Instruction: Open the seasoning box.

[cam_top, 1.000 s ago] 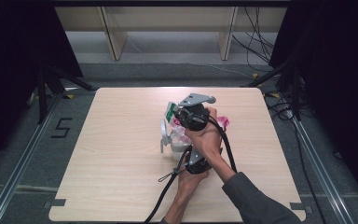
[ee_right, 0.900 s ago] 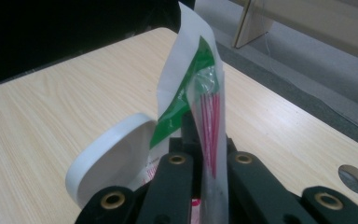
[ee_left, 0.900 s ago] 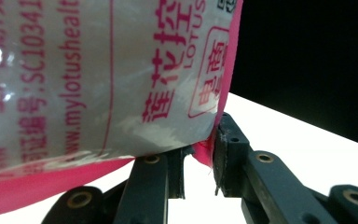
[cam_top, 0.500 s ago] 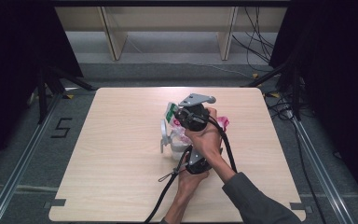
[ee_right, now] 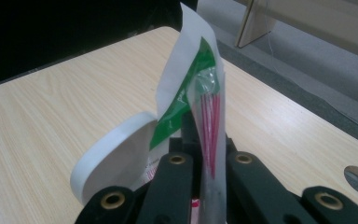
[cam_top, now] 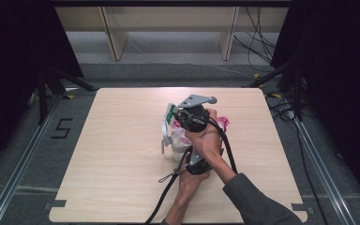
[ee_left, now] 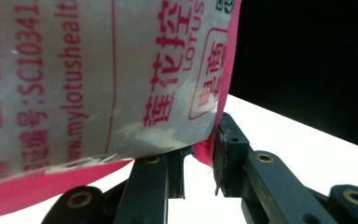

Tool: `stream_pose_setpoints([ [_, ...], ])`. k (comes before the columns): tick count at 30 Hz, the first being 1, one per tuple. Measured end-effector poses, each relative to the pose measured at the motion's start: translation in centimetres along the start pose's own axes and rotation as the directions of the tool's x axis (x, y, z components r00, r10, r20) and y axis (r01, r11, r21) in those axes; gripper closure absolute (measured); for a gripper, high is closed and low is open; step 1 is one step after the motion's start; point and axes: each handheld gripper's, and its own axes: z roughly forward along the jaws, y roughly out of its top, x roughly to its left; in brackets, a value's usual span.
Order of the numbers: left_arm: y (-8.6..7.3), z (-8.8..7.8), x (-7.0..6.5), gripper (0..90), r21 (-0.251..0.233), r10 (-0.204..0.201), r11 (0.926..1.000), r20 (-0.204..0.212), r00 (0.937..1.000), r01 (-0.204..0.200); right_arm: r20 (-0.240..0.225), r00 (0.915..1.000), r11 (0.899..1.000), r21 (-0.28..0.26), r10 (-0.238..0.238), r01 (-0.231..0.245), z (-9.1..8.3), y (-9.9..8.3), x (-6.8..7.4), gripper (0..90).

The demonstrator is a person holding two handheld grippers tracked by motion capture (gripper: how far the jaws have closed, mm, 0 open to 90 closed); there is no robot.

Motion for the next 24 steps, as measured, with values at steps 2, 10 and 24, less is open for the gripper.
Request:
stream_pose_setpoints([
  [2, -0.01, 0.04, -0.03, 75.5, 0.002, 0.001, 1.0000, 0.001, 1.0000, -0.001, 0.007, 0.9999, 1.000, -0.008, -0.009, 0.009, 0.08, -0.03, -0.06, 90.0],
  [10, -0.03, 0.02, -0.03, 75.6, 0.003, 0.010, 0.9999, 0.001, 0.9999, -0.010, -0.004, 1.0000, 1.000, -0.006, 0.000, 0.000, -0.09, -0.03, -0.24, 90.0],
  [24, 0.07, -0.22, 0.22, 75.6, 0.055, 0.073, 0.9959, -0.013, 0.9972, -0.072, 0.004, 0.9995, 0.999, -0.019, 0.030, -0.030, -0.29, -0.16, -0.33, 90.0],
])
